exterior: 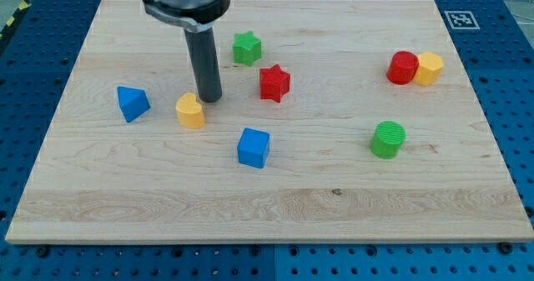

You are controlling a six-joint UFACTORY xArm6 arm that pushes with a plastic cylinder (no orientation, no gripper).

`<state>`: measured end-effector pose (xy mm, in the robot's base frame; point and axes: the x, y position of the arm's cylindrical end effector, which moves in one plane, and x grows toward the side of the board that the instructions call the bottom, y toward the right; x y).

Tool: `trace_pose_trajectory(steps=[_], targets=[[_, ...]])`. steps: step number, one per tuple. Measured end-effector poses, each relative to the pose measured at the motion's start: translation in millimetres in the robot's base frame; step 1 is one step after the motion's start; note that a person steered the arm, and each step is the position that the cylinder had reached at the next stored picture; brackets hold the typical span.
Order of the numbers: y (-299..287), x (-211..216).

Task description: Push the red star to the right side of the board

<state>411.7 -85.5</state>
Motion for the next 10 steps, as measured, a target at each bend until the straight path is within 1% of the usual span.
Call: trace_pose_trajectory(steps=[1,3,4,5,6,7,8,9,10], targets=[[19,-12],[108,-32],[140,5],[136,15],[113,15],[89,35],[99,68],[150,56],[155,40]])
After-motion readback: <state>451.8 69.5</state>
